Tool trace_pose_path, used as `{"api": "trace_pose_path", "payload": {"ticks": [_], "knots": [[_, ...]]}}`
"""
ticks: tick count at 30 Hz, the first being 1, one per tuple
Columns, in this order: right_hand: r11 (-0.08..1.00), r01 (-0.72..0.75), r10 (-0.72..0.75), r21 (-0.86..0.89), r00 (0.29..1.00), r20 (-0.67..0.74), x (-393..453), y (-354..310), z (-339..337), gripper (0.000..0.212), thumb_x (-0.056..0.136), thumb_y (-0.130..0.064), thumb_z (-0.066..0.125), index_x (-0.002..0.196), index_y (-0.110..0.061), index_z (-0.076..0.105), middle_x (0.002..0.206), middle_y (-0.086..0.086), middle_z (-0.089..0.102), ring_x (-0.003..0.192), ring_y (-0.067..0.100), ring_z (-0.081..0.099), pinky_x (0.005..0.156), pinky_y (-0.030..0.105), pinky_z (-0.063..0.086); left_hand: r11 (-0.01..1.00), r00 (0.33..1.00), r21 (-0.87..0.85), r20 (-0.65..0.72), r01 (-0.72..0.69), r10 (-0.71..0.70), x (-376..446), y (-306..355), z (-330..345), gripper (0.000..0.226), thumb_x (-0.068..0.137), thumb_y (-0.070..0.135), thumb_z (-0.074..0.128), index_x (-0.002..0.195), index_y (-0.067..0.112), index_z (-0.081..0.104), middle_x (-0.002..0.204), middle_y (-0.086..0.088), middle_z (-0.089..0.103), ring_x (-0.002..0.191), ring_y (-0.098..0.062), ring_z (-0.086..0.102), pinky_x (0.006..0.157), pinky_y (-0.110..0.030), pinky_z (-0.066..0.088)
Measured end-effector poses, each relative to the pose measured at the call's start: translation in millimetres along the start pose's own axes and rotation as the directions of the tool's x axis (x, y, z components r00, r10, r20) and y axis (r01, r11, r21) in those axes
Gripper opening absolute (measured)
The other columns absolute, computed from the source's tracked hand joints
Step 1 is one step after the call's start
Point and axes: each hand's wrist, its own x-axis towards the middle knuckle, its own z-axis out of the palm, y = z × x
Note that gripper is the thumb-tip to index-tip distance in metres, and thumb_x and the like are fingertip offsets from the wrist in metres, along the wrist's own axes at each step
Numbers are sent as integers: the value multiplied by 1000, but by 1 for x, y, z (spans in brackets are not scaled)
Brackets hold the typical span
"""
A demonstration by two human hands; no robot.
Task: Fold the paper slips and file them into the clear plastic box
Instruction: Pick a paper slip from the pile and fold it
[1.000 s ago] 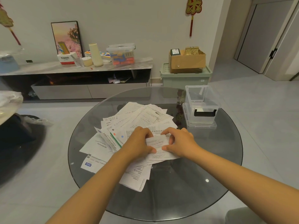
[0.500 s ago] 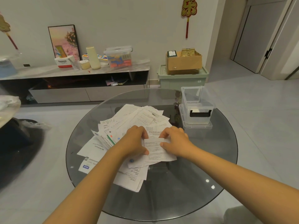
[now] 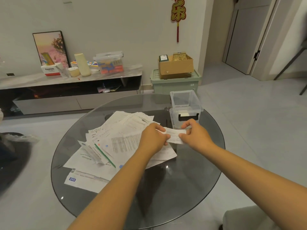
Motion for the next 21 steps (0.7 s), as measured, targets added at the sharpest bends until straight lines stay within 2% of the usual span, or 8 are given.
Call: {"api": "trace_pose_path", "payload": {"ticks": [2, 4, 5, 7, 10, 15, 18, 21], "knots": [[997, 2, -4, -77, 999, -32, 1, 8, -1, 24, 84, -12, 64, 98, -19, 46, 75, -5, 49, 69, 16, 52, 55, 27, 44, 997, 999, 58, -23, -47, 49, 3, 1, 17, 18, 85, 12, 65, 90, 19, 49, 78, -4, 63, 62, -9, 58, 45, -8, 39], [990, 7, -13, -138, 999, -49, 3, 17, -4, 26, 81, -12, 67, 97, -20, 48, 80, 2, 57, 75, 23, 57, 65, 35, 49, 979, 990, 148, 20, -141, 139, 7, 0, 36, 12, 86, 12, 64, 90, 18, 55, 71, 3, 56, 69, -14, 56, 51, -13, 38], [987, 11, -20, -159, 998, -53, 4, 21, -4, 25, 80, -13, 67, 98, -20, 51, 84, 5, 60, 78, 25, 58, 68, 36, 50, 963, 984, 202, 48, -177, 171, 8, -2, 41, 9, 86, 13, 64, 92, 17, 58, 72, 4, 54, 71, -15, 54, 54, -15, 37], [981, 10, -22, -193, 998, -60, 6, 28, -6, 23, 81, -16, 68, 102, -20, 59, 96, 7, 63, 85, 25, 59, 72, 32, 48, 914, 970, 326, 91, -242, 225, 10, -5, 50, 14, 88, 19, 63, 102, 17, 64, 89, -1, 58, 79, -16, 54, 63, -18, 38], [943, 5, -23, -332, 999, -49, 11, 34, -7, 19, 85, -24, 67, 102, -17, 68, 113, 5, 53, 98, 23, 57, 76, 29, 45, 834, 958, 477, 72, -279, 279, 11, -9, 54, 21, 90, 30, 60, 109, 20, 65, 107, -2, 48, 94, -16, 50, 73, -24, 38], [872, 34, -58, -488, 998, -36, 11, 31, -8, 23, 89, -29, 61, 110, -21, 66, 118, 3, 50, 109, 21, 51, 79, 29, 42, 813, 953, 510, 45, -281, 301, 13, -13, 54, 22, 91, 32, 58, 110, 22, 63, 111, -1, 45, 99, -15, 47, 74, -23, 37], [832, 100, -141, -545, 989, -33, 8, 25, -7, 26, 92, -29, 57, 116, -23, 63, 120, 1, 50, 112, 20, 47, 79, 26, 37, 822, 941, 484, 9, -301, 339, 10, -10, 50, 24, 92, 30, 57, 113, 20, 63, 111, -1, 46, 99, -14, 48, 74, -21, 36], [814, 163, -219, -557, 975, -34, 3, 17, -7, 27, 92, -29, 56, 118, -24, 61, 119, -1, 51, 113, 18, 46, 81, 25, 38, 848, 934, 437, -48, -299, 353, 5, -5, 39, 24, 93, 29, 55, 114, 20, 63, 113, 0, 48, 100, -12, 50, 77, -20, 36]]}}
